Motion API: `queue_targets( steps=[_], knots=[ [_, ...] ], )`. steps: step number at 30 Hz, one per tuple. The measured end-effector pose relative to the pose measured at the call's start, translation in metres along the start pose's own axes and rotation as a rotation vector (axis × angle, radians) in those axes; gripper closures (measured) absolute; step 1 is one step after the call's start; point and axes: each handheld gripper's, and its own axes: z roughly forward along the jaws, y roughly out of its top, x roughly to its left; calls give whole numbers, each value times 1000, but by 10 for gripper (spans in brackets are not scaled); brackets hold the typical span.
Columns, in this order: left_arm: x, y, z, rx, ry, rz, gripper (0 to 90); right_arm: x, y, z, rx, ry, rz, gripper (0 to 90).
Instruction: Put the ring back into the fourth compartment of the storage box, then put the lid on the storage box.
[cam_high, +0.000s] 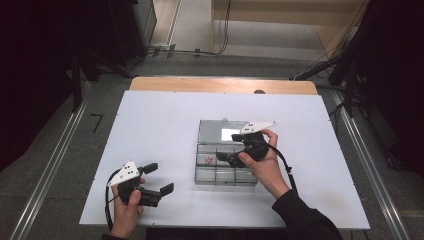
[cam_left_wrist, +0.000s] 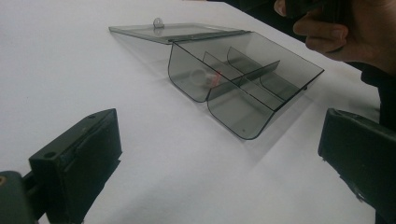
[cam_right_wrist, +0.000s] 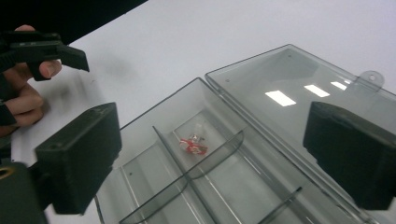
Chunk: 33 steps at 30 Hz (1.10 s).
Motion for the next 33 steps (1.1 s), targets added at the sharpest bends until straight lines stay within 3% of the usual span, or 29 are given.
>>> queue_targets(
  steps=[27,33],
  knots=[
    [0,0,0,1,2,3,0,-40,-6,-22,-22,-82,66,0],
    [-2,1,2,15,28,10,0,-47,-8,-22,-21,-86,81,0]
  ],
)
